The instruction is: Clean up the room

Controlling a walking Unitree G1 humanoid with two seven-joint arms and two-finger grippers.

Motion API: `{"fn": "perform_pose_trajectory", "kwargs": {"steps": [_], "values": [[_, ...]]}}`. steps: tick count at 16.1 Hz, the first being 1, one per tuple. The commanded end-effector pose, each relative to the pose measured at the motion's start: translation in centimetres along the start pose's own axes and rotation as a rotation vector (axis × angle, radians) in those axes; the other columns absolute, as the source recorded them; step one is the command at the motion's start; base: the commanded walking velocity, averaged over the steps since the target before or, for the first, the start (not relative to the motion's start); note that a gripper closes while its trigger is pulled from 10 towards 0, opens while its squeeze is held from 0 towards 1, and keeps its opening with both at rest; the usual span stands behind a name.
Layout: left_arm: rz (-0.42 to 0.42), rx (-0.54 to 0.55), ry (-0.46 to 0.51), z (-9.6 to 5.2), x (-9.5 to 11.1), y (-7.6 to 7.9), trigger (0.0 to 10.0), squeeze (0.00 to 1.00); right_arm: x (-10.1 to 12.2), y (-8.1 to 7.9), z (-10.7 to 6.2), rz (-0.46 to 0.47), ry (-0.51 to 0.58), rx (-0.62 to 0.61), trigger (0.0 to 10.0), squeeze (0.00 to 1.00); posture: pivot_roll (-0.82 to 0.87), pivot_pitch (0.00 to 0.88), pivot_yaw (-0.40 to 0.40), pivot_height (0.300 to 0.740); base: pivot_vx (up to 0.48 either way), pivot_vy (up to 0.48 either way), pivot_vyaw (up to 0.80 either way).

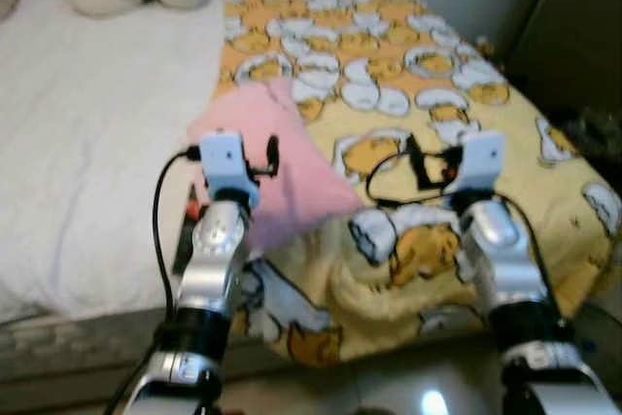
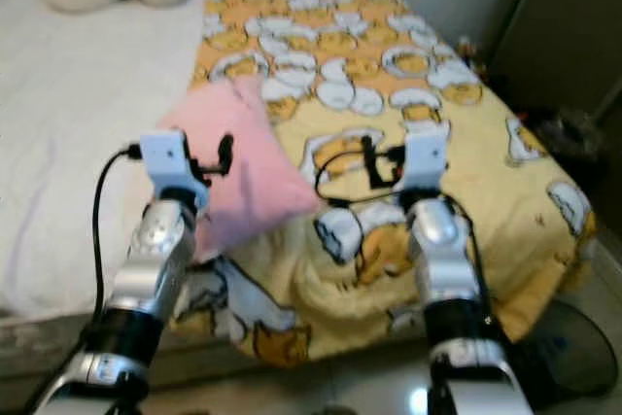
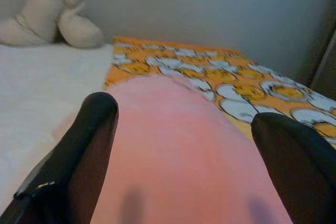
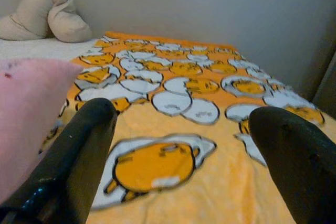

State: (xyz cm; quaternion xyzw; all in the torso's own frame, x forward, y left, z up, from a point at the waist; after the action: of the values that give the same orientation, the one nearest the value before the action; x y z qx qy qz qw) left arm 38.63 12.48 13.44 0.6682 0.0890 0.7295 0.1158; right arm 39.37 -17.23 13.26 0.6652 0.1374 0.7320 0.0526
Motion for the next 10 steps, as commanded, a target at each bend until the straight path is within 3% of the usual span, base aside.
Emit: {"fn": "perform_pose_trajectory", "kwargs": {"steps": [1, 2, 4, 7, 8, 10], "values": [[0.041, -0.009, 0.023, 0.4, 1.0, -0.4, 10.0, 0.00, 0.8, -0.7, 0.7, 0.007, 0.012, 0.014, 10.0, 0.00, -0.09, 0.000, -0.032, 0.740, 0.000, 0.000, 0.00], [0.075, -0.009, -0.020, 1.0, 0.7, -0.3, 10.0, 0.00, 0.7, -0.5, 0.7, 0.011, 0.008, 0.009, 10.0, 0.00, -0.09, 0.000, -0.035, 0.740, 0.000, 0.000, 0.00], [-0.028, 0.000, -0.044, 3.1, 2.1, -0.7, 10.0, 0.00, 1.8, 0.1, 1.7, 0.026, 0.019, 0.000, 10.0, 0.00, -0.09, 0.000, -0.033, 0.740, 0.000, 0.000, 0.00], [-0.120, 0.067, -0.103, 4.4, 2.2, -2.5, 10.0, 0.00, 3.6, 0.5, 3.2, 0.071, 0.038, 0.018, 10.0, 0.00, -0.10, 0.000, -0.027, 0.740, 0.000, 0.000, 0.00], [-0.190, 0.102, -0.140, 5.0, 1.9, -3.4, 10.0, 0.00, 3.9, 0.3, 4.0, 0.105, 0.015, 0.052, 10.0, 0.00, -0.10, 0.018, -0.030, 0.740, 0.000, 0.000, 0.00], [-0.317, 0.122, -0.203, 5.0, 0.5, -3.6, 10.0, 0.00, 3.2, 0.3, 4.2, 0.192, -0.033, 0.068, 10.0, 0.00, -0.11, 0.075, -0.035, 0.740, 0.000, 0.000, 0.00]]}}
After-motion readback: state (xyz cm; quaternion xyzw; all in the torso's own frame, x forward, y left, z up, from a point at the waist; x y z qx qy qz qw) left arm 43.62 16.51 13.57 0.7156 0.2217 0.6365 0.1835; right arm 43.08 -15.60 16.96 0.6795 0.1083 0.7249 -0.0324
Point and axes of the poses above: a point about 5 cm out from each wrist's last joint towards the gripper, its own z axis pointing out of the wrist towards the gripper, its own x axis along the axis of the wrist's last joint, y = z × x, the point moved 5 cm from there along z, pointing out of the wrist towards the gripper, and after that the axes turned 12 degrees about -z, right-handed, at the moved point
